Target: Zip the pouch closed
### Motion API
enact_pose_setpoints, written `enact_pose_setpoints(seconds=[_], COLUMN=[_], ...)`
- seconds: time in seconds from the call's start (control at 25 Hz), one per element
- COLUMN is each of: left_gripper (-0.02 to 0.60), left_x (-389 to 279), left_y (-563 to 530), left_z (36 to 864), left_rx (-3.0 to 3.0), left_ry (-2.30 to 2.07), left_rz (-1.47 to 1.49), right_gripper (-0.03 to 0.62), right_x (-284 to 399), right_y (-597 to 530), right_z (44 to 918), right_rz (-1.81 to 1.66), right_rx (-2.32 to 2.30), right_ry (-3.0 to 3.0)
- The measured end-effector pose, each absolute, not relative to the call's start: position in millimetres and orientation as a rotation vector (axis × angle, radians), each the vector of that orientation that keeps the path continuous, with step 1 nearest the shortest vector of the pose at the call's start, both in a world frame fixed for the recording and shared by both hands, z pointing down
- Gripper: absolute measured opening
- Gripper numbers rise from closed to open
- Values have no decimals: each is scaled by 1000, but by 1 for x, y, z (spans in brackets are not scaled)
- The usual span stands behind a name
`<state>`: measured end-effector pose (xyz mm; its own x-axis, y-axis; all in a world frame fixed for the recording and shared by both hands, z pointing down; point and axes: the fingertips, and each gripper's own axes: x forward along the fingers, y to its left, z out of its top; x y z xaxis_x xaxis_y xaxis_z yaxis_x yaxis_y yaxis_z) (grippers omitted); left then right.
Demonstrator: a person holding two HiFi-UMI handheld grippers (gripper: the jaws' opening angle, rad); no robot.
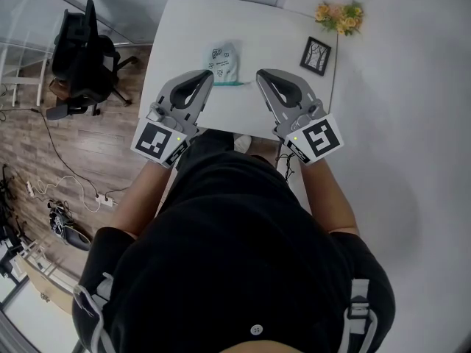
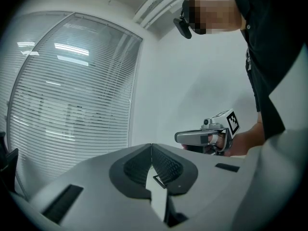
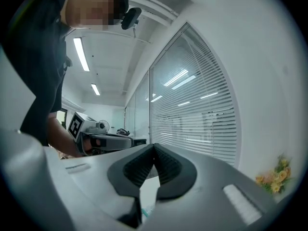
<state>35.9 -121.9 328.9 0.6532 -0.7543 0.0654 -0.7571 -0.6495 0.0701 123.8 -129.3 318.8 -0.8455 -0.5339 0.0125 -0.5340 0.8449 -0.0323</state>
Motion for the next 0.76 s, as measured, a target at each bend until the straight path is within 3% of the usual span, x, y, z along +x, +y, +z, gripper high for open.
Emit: enact_pose_setpoints(seconds=[0.76], left_gripper=[9], left_x=[31], left_y=[-122], left_z=[337], left_rx=[2765], left_ry=[-1271], left_rz=[99], right_gripper=[11], right_x=[130], right_y=[-133], right_z=[320], right_rz=[44], right_rx=[906], right_ry=[-2991])
